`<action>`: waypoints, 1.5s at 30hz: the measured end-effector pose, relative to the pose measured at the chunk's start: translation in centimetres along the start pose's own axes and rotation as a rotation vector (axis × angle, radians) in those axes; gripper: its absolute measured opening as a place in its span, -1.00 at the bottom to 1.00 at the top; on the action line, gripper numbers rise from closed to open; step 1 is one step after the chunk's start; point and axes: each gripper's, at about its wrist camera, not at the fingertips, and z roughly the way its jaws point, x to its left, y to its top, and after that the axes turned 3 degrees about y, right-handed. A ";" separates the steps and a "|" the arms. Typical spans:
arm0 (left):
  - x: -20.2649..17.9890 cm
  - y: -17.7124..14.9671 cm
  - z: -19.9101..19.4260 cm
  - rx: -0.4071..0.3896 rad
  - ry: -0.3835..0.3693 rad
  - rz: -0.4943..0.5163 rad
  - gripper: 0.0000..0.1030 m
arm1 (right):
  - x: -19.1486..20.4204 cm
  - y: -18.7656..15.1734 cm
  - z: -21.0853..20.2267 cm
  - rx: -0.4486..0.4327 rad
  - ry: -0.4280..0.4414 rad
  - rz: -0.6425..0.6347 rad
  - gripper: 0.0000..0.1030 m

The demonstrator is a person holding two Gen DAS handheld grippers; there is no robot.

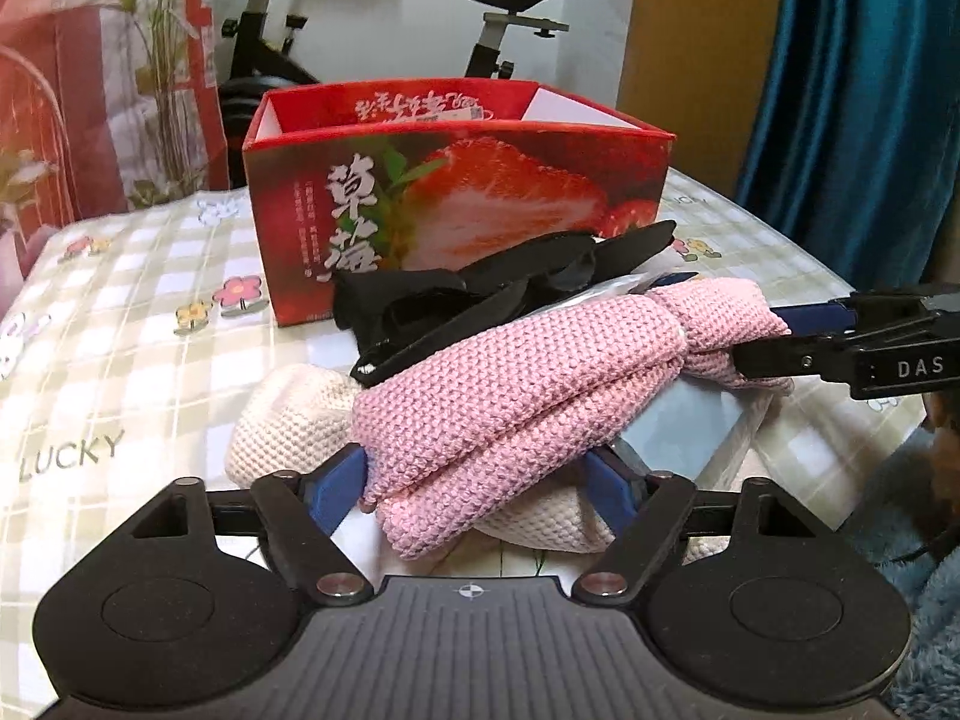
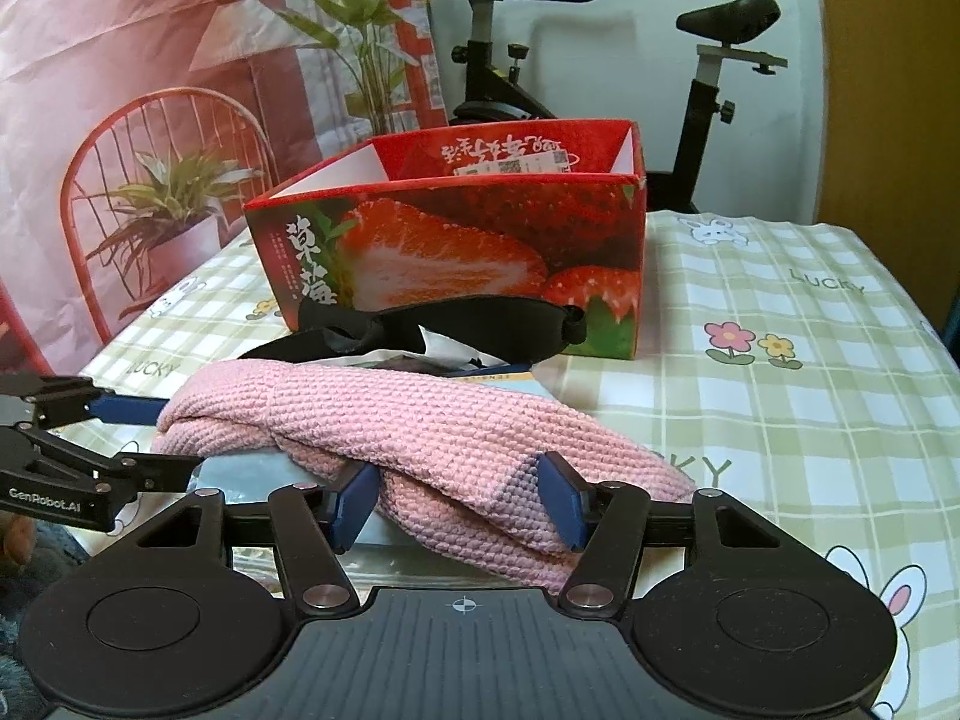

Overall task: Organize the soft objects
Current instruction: 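Move the left tool back to the pink knitted towel, then close the left gripper on the pink towel and lift it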

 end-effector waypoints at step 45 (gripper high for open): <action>1.6 2.0 -2.8 -0.216 -0.057 -0.172 -0.66 | 1.3 3.2 -2.7 -0.133 0.048 -0.122 -0.78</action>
